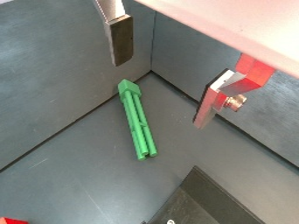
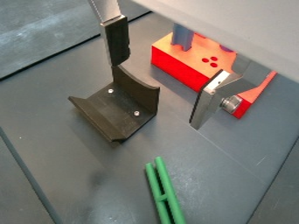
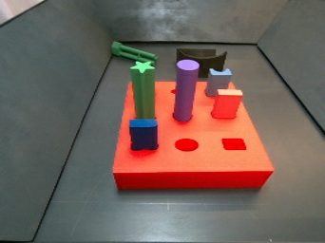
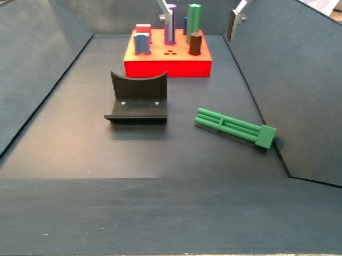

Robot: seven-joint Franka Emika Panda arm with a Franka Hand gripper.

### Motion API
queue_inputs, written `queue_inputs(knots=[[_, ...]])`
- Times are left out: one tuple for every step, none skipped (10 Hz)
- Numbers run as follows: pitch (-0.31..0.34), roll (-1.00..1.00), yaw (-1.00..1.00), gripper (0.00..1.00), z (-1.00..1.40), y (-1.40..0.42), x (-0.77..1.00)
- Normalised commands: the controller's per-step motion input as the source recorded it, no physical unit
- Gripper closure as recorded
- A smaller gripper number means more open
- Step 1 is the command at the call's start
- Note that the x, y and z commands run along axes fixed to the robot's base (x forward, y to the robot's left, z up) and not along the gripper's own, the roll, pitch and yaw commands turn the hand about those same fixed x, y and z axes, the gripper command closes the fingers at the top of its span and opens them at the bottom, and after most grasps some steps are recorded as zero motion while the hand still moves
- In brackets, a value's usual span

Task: Pick up the 3 prong object. Move up. Rotate the 3 prong object. Place the 3 prong object on the fixture. Regrasp the 3 prong object. Move to above the board. Insert the 3 prong object.
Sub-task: Pick up the 3 prong object.

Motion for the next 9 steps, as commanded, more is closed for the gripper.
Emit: queue_inputs(knots=[[-0.146, 0.12, 0.4, 0.0, -0.63, 0.21, -0.23], [-0.15, 0.11, 0.8, 0.0, -0.87, 0.21, -0.24], [-0.169, 0.09, 0.92, 0.0, -0.91, 0.13, -0.18], [-0.143, 0.01, 1.0, 0.0, -0.86, 0.07, -0.17], [-0.131, 0.0, 1.0, 0.0, -0.85, 0.04, -0.17], [-0.1, 0.15, 0.94, 0.0, -0.81, 0.05, -0.12], [-0.016, 0.2, 0.71, 0.0, -0.67, 0.19, -0.15], [0.0, 0.16, 0.6, 0.0, -0.7, 0.27, -0.11], [0.05, 0.14, 0.51, 0.0, -0.68, 0.31, -0.09]])
